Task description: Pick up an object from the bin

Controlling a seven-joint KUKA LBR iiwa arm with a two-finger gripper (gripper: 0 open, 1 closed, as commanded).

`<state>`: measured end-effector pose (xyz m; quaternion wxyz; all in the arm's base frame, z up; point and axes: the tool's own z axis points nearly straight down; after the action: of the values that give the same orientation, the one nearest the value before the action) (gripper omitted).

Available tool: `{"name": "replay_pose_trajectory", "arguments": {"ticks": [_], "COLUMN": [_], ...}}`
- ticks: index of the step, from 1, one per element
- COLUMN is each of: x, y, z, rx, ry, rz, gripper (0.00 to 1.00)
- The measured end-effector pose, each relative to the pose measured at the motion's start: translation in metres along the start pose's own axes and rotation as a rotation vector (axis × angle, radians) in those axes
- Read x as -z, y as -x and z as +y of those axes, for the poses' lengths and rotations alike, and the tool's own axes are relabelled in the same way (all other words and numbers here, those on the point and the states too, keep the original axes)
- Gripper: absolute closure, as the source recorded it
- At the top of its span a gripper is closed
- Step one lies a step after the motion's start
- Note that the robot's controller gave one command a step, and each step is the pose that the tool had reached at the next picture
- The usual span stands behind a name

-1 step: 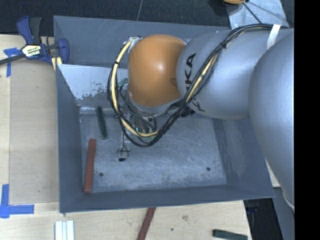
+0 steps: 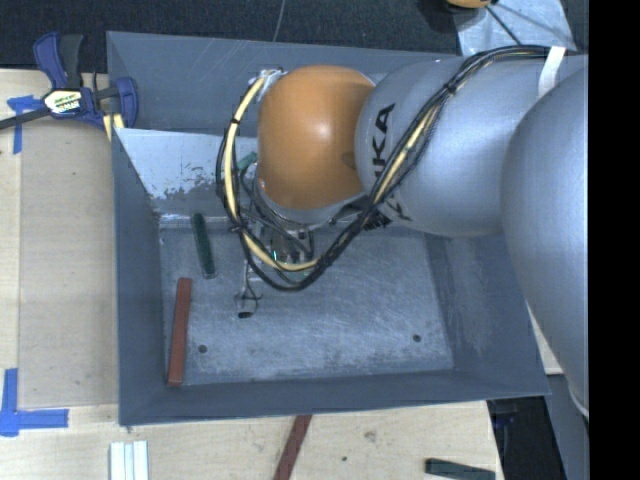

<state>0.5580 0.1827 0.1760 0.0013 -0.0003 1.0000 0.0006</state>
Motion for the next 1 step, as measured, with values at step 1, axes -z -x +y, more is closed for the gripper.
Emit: {"name": "replay_pose_trajectory", "arguments": {"ticks": [1], "x": [-0.0238], "y": [0.0219], "z": [0.0165], "rx": [0.067], "ry": [0.001], "rz": [-0.009], "gripper": [0.0]}}
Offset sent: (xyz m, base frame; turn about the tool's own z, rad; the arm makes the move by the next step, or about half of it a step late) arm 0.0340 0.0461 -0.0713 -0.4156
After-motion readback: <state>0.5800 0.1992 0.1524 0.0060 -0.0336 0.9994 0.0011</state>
